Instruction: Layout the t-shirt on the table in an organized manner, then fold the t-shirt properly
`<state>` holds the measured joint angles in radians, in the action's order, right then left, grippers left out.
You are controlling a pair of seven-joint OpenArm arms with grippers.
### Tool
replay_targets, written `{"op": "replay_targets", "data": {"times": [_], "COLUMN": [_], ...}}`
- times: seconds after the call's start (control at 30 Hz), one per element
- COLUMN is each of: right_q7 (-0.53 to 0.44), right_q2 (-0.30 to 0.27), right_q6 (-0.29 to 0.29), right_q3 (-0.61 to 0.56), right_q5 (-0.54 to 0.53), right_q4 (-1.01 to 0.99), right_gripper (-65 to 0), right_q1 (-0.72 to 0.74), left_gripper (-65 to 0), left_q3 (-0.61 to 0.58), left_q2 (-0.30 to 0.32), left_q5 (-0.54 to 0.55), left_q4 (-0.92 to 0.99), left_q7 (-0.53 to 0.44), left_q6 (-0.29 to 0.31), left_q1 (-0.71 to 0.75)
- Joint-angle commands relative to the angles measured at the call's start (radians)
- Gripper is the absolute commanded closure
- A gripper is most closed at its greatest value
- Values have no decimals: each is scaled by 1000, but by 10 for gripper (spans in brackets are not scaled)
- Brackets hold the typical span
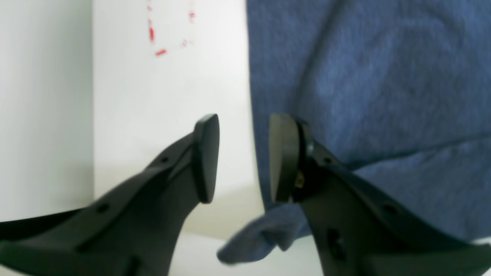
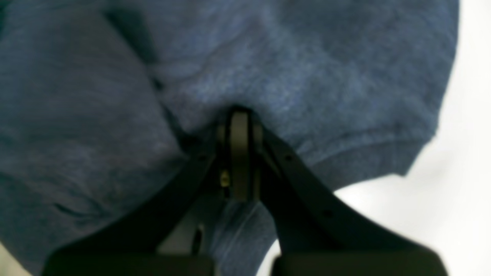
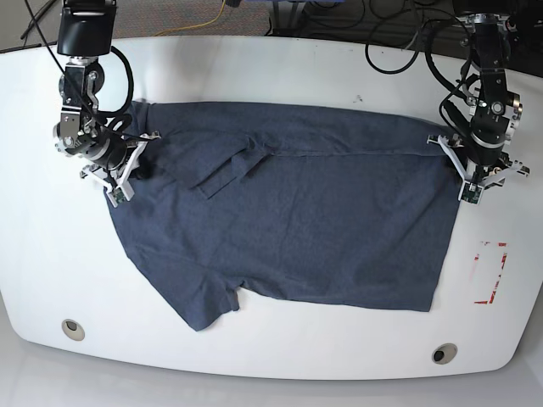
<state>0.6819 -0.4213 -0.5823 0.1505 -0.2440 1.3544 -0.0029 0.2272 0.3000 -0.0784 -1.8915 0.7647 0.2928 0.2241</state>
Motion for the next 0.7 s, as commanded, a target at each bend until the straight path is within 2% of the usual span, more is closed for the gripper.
{"op": "replay_targets", "data": {"times": [0.0,0.2,0.67], "right_q7": [23,2,-60], "right_q2": [-31,-47,-49], "right_q6": [14,14,15], "right_q3": [-21,-39,-44], "right_q5": [50,50,51], "right_q4": [-40,-92,-146], "right_gripper": [-1,-1,-1], "right_q1": [14,51,91], "left_gripper": [-199,-200,-200], "left_q3": [5,5,8], "left_q2": [12,12,15], "left_q5": [-2,-2,-2], "left_q4": [-19,-33,-46], "left_q7": [-18,-18,-18], "left_q6": [-4,-4,-2], "left_q1": [14,50,145]}}
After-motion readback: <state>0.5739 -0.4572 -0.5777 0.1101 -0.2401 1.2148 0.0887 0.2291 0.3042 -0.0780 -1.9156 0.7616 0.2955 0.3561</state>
